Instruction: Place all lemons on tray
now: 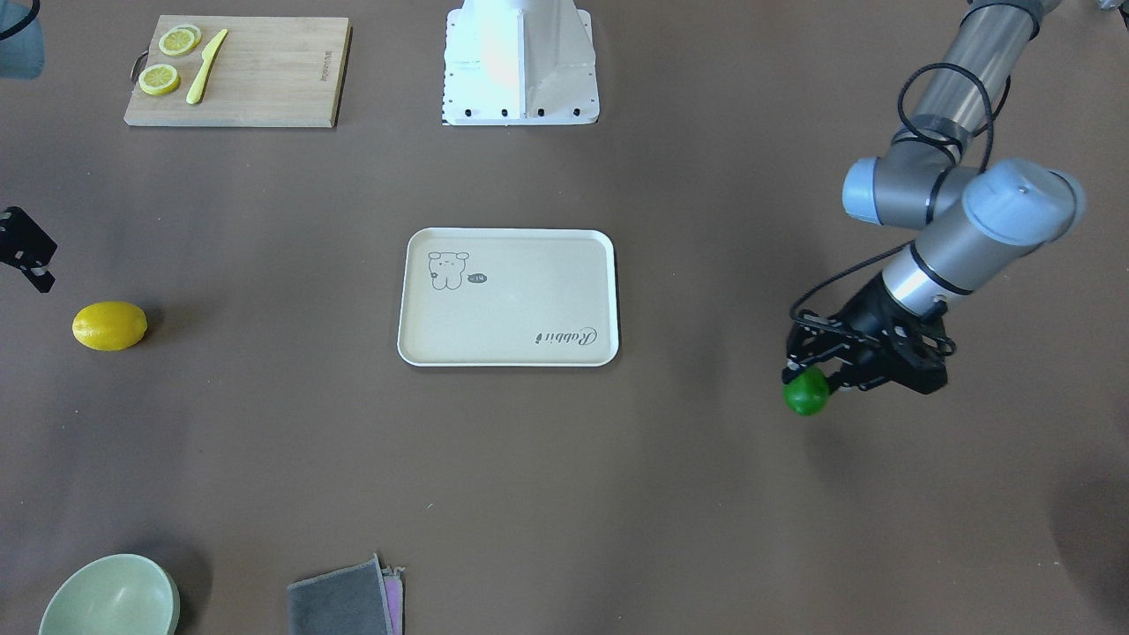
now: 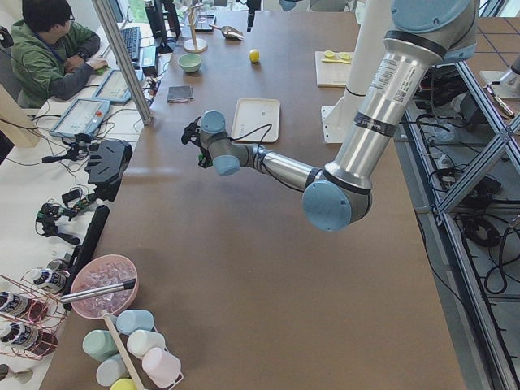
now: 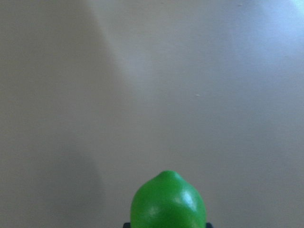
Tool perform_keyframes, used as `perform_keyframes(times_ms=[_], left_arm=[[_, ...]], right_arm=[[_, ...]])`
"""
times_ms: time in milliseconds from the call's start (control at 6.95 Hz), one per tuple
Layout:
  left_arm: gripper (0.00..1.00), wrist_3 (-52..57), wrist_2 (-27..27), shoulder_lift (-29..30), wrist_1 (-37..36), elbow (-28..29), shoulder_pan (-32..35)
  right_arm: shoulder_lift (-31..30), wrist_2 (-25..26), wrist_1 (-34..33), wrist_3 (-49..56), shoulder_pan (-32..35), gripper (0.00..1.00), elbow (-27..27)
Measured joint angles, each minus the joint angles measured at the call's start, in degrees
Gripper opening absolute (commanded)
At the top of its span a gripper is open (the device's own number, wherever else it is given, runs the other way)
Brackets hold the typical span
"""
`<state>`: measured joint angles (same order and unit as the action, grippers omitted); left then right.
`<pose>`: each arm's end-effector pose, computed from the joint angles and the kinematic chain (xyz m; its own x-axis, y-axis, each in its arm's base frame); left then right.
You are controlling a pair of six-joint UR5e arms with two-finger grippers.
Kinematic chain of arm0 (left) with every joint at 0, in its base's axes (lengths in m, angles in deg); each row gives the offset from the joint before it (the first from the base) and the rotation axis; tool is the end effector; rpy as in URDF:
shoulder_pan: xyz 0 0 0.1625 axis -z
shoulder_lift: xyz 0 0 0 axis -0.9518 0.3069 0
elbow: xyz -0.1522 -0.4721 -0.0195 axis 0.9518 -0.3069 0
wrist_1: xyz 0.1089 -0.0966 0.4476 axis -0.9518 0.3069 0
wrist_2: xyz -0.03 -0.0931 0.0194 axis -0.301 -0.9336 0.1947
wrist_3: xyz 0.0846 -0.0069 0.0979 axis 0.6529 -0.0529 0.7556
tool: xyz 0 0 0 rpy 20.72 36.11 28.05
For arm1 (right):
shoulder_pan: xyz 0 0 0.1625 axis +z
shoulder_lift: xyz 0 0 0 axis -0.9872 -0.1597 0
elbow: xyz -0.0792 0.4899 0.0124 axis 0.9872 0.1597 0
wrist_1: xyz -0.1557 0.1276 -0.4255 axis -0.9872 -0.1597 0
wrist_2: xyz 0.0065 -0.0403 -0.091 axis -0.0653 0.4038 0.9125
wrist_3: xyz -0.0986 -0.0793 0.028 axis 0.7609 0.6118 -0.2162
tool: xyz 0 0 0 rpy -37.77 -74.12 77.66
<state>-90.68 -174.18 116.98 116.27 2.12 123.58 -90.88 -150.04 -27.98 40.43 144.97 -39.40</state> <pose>0.4382 -0.6482 0.4399 0.4449 0.3423 -0.8276 0.0577 0.9112 0.4079 -0.1764 -0.5300 0.5487 0.7525 -0.0270 0.6580 -0.1426 0.9688 0.2027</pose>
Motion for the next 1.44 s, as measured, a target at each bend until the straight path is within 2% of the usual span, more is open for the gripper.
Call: perform_keyframes(times_ms=[288, 432, 576, 719, 1007, 1151, 1439], left_arm=[[0.0, -9.3, 4.1, 2.9, 0.0, -2.5, -7.0], [0.06, -13.1, 7.5, 4.8, 0.0, -2.7, -10.7], [0.6, -16.9, 10.3, 6.7, -0.1, -2.7, -14.0], [0.98, -19.6, 14.0, 8.0, -0.2, -2.6, -17.7], [0.99, -20.6, 22.2, 8.6, -0.2, -3.2, -22.9], [0.99, -19.8, 22.1, 7.6, -0.4, -4.9, -22.6], [0.99, -13.8, 11.8, 3.1, -1.0, -8.3, -13.9]], right_arm=[[-0.3, 0.0, 0.0, 0.2, 0.0, 1.0, 0.0], [-0.4, 0.0, 0.0, 0.2, 0.0, 1.0, 0.0], [-0.4, -0.1, 0.0, 0.2, 0.0, 1.0, 0.0], [-0.4, -0.1, 0.0, 0.1, 0.0, 1.0, 0.0], [-0.4, -0.2, 0.0, 0.2, 0.0, 1.0, -0.2], [-0.2, -0.4, 0.0, 0.2, 0.0, 1.0, -0.2], [-0.4, -1.2, -0.1, -0.6, 0.0, 1.0, 0.2]])
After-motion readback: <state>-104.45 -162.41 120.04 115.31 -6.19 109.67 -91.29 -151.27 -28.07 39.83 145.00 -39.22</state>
